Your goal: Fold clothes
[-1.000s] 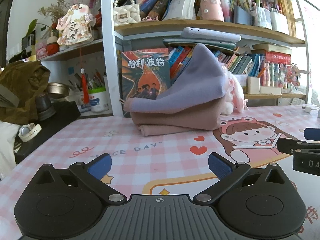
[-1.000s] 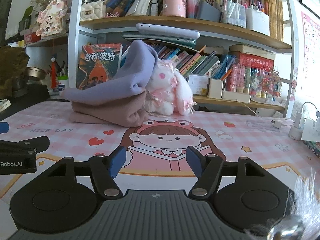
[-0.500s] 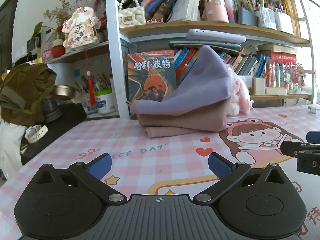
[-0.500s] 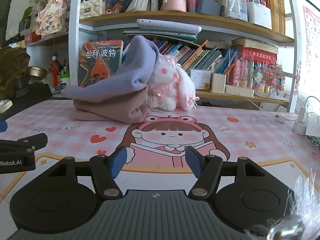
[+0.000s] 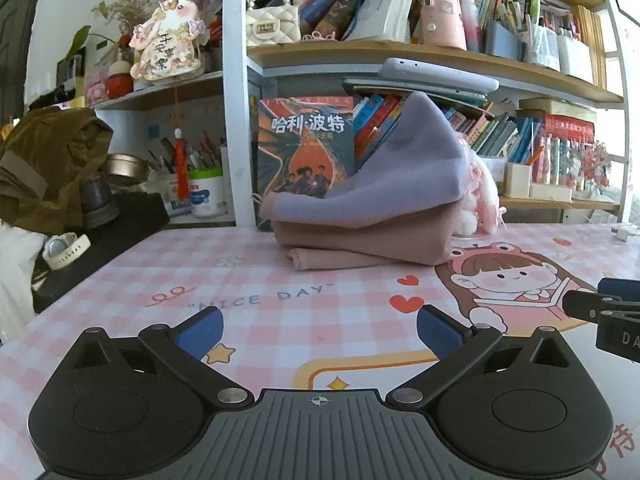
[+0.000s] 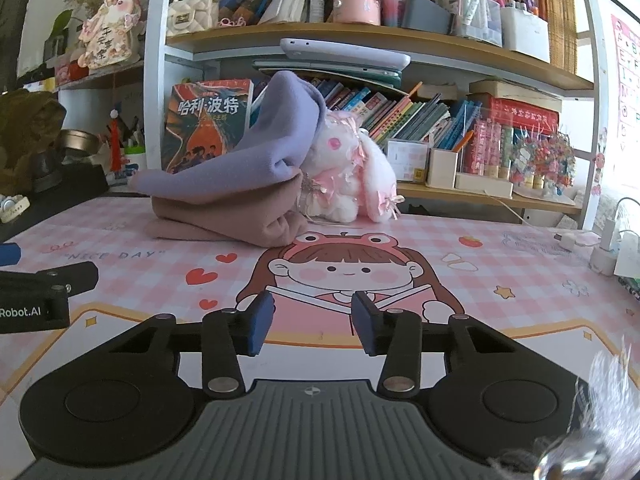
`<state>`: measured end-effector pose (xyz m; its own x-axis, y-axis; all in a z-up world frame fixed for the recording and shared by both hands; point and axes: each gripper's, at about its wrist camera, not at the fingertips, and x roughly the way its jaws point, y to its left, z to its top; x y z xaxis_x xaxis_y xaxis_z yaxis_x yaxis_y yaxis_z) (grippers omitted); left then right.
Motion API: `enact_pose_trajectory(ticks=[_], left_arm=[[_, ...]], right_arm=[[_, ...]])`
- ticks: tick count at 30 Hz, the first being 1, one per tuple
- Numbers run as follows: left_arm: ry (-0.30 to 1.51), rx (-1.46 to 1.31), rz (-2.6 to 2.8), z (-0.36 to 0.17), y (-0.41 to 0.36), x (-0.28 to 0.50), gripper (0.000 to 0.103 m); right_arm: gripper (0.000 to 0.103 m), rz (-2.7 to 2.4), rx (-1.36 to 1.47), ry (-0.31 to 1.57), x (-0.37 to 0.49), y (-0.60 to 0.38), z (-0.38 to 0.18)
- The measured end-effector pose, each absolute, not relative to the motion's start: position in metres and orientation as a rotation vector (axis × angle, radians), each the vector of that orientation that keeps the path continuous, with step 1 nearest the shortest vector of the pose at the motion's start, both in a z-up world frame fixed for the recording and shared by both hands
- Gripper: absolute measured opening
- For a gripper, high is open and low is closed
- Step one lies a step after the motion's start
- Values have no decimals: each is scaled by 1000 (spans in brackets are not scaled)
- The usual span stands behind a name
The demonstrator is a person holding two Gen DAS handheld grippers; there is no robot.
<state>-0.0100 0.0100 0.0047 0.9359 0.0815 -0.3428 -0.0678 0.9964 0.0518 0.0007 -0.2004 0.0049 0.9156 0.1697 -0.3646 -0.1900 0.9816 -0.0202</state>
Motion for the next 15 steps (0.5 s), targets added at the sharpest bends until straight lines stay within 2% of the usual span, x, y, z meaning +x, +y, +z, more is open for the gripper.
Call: enact_pose_trajectory(ticks=[15], left_arm=[[365,60,25,4,5,-8,103]], right_arm=[[38,188,-88,368,0,-195,4]])
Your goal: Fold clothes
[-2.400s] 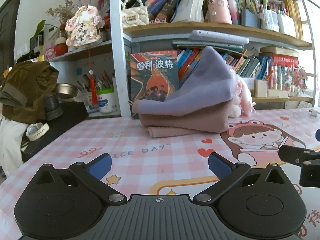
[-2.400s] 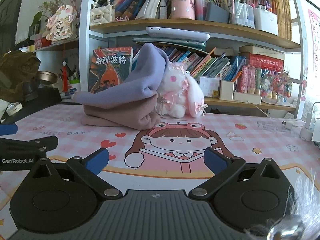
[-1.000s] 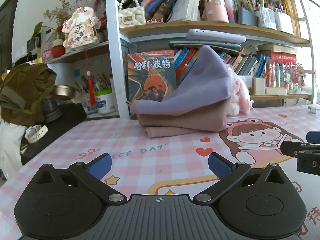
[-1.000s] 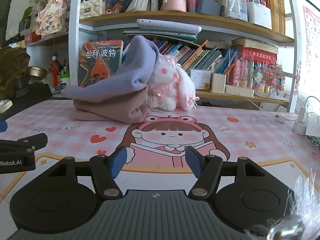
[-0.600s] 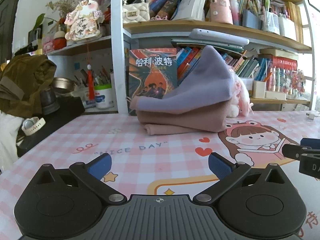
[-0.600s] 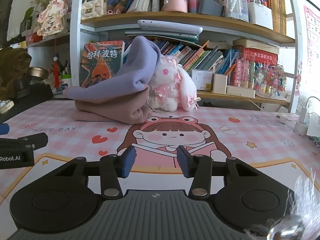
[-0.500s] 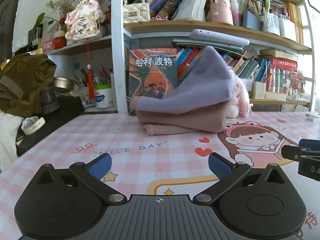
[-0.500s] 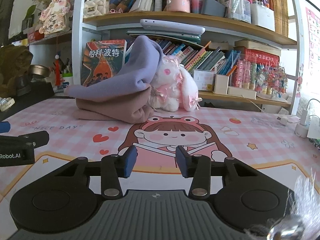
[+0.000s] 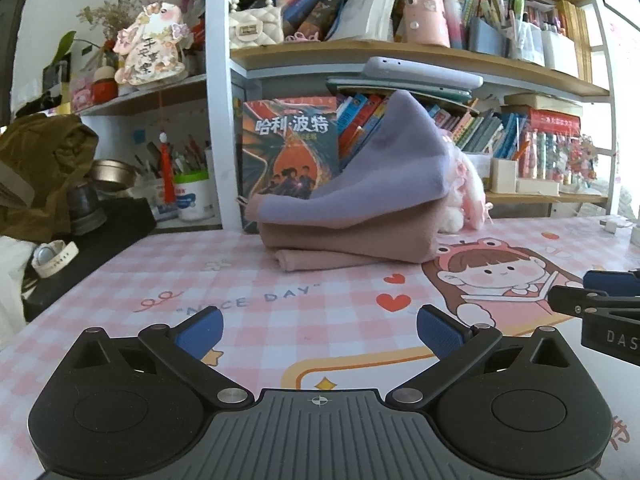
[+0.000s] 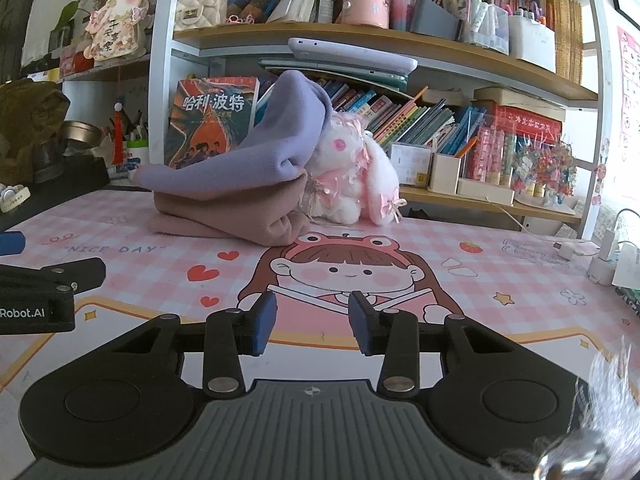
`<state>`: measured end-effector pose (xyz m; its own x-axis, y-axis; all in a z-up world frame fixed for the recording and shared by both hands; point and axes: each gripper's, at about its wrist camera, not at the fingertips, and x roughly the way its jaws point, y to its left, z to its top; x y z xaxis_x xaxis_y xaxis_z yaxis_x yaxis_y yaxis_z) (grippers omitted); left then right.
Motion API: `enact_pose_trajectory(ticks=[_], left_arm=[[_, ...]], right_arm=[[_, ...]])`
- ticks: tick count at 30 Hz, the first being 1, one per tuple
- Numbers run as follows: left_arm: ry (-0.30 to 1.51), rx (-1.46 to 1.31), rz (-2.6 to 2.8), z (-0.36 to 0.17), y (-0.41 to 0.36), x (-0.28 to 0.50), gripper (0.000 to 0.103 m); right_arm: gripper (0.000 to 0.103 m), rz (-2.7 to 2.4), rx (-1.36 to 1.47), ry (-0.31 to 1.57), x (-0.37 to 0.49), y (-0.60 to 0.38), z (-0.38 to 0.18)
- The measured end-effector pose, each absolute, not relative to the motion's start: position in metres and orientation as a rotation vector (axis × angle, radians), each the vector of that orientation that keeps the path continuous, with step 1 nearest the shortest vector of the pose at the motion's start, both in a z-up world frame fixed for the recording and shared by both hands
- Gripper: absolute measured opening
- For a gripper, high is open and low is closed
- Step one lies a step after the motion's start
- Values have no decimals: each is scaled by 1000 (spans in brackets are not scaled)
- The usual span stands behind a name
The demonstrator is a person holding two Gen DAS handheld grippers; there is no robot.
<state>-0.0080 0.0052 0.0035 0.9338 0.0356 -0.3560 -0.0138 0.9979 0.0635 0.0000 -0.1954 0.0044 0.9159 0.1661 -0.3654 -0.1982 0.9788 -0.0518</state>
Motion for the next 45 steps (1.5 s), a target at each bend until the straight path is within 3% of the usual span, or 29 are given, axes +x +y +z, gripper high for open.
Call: enact_pose_trajectory(ticks=[21,24,27,36,45], left_arm=[[364,52,-14,4,6,-9,103],[376,40,-41,4,8,-7,93],[390,72,-63,6,5,3,91],[342,292,-126,41,-15,80,92],[339,568,-125,38,-43,158,92]], right_arm=[[36,191,-43,365,0,-202,6],[29,202,-33,369,0,-203,6],[26,210,-26,365,-1,-204,6],[35,222,2,386,2,-208,5],[41,233,14,406,5,-209,4]])
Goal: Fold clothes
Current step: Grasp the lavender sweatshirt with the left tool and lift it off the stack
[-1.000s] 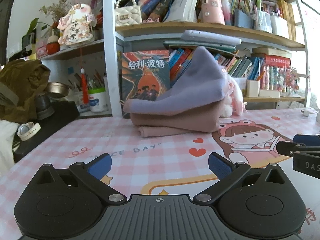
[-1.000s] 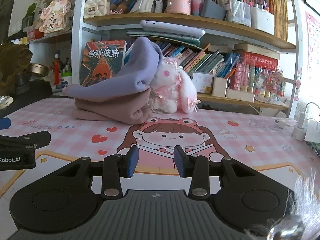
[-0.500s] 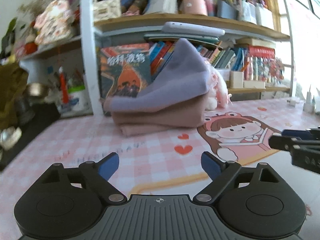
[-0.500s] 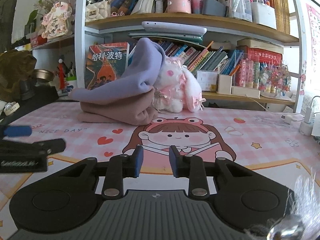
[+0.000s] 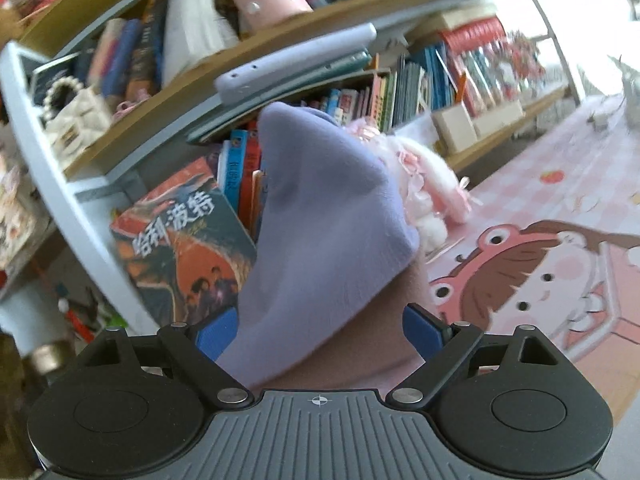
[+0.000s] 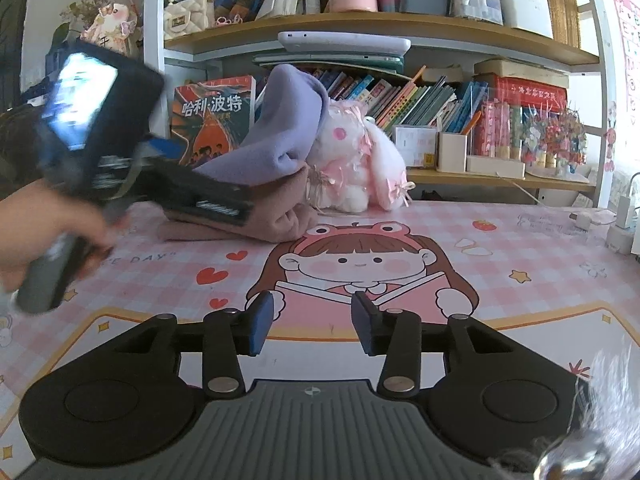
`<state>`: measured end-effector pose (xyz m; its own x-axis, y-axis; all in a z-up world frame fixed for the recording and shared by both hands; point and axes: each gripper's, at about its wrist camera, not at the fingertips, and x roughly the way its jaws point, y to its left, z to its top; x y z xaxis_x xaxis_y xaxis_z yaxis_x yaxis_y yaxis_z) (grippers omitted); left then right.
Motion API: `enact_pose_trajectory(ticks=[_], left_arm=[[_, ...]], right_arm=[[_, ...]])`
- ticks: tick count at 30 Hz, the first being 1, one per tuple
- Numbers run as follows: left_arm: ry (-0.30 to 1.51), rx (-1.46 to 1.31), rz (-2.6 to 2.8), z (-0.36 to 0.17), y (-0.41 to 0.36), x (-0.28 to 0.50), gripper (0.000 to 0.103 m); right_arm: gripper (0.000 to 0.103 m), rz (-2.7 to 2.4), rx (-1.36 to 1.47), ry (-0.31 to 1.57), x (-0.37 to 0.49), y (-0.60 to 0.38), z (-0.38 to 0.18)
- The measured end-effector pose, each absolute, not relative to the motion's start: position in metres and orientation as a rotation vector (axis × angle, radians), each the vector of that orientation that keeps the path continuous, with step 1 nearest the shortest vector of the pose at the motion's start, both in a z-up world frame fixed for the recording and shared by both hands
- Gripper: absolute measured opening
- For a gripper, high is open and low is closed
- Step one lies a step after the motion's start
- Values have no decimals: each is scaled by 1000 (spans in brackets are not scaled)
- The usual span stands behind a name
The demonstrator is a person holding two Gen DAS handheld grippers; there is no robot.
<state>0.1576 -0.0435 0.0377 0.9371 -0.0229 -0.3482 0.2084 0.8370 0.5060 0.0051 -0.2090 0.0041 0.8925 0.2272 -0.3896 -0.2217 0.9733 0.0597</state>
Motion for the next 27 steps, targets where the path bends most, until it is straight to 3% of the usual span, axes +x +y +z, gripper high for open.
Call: enact_pose_trajectory(ticks=[2,3,4,5,7,14,22,27], left_arm=[[346,571,-120,37,-44,168,92],[354,562,-118,38,-42,172,81],[365,553,-115,39,-40,175,39],[375,544,-113,40,-38,178,23],[357,484,-111,45,-27,174,13],[200,418,-216,51,-15,56,10],[298,508,-330,21,3,-87,12],[364,551,-375,-1,8,-123,17]], right_arm=[[41,238,13,410,6,-209,4],[42,240,15,411,6,-209,4],[42,242,16,411,6,-209,4],[43,244,18,412,6,-209,4],[44,239,25,416,7,-210,4],[44,219,51,428,9,-215,3],[44,281,84,429,7,-221,3],[44,371,106,440,-18,-229,17]])
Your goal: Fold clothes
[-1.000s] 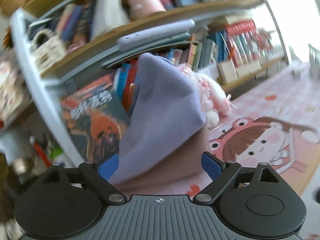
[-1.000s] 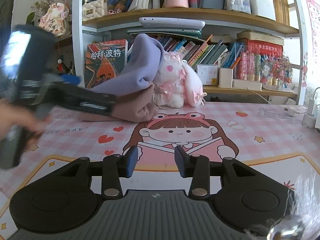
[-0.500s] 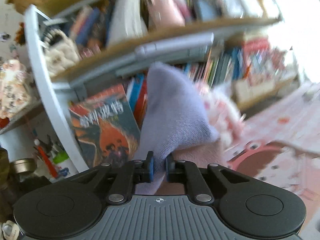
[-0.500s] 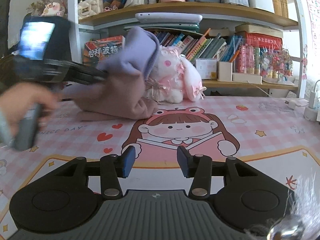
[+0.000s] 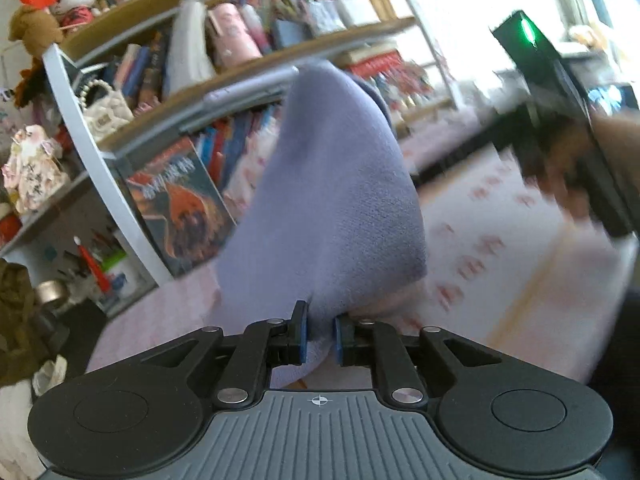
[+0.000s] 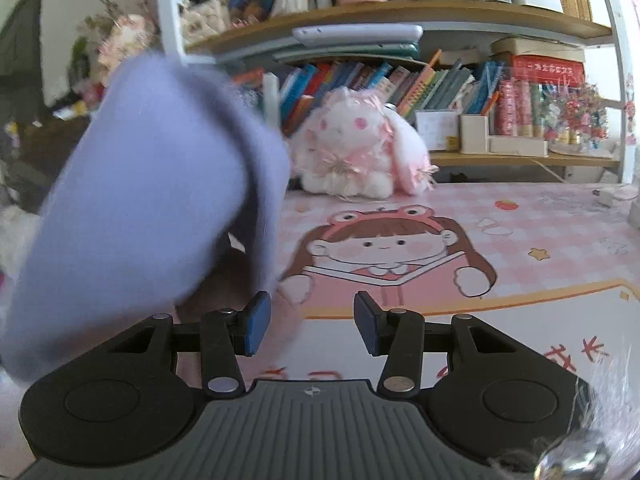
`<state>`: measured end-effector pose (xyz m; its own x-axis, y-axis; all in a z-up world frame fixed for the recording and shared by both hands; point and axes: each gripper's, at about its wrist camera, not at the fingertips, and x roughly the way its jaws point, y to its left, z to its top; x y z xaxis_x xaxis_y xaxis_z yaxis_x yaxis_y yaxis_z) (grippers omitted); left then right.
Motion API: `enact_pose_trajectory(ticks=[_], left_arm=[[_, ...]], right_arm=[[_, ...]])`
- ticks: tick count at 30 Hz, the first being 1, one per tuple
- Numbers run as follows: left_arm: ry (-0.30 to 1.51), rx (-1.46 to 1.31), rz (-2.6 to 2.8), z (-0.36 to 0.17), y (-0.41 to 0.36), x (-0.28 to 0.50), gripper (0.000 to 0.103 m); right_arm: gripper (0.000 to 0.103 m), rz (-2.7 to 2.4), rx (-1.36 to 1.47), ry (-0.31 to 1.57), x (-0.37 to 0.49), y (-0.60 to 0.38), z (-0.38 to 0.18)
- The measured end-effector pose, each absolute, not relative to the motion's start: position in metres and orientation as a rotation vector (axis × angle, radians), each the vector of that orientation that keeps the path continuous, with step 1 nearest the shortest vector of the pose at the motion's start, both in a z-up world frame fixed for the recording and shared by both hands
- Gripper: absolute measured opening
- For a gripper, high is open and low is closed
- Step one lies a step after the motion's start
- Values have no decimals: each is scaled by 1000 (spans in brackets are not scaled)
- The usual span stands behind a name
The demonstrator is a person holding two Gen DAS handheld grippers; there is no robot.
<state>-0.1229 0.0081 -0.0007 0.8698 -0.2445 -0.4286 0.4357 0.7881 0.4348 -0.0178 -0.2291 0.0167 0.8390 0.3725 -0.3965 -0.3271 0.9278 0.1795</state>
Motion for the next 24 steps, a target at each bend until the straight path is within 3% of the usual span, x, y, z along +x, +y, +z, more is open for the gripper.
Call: enact_pose_trajectory(ticks=[6,9,11,17,19,21,24], left_arm=[[426,411,-439,-3,28,-143,28],[429,253,-436,5,52,-146,47],[419,156,-417,10,69,-146,50],[407,6,-340,20,101,-134,63],[419,-28,-333,21,105,-129,65],[437,-70,-341,19,108,-122,65],[466,-150,-365,16,109,-113,69]], right_arm=[[50,452,136,385,-49,-239,61],[57,515,129,342,-58,-237,90],[60,601,117,331,-61,-230,107],[62,725,-109,385,-55,-176,119],[55,707,-190,435,-52,-160,110],[35,757,-254,467,-61,-149,98],[28,856,-295,531,-81,-139,78]])
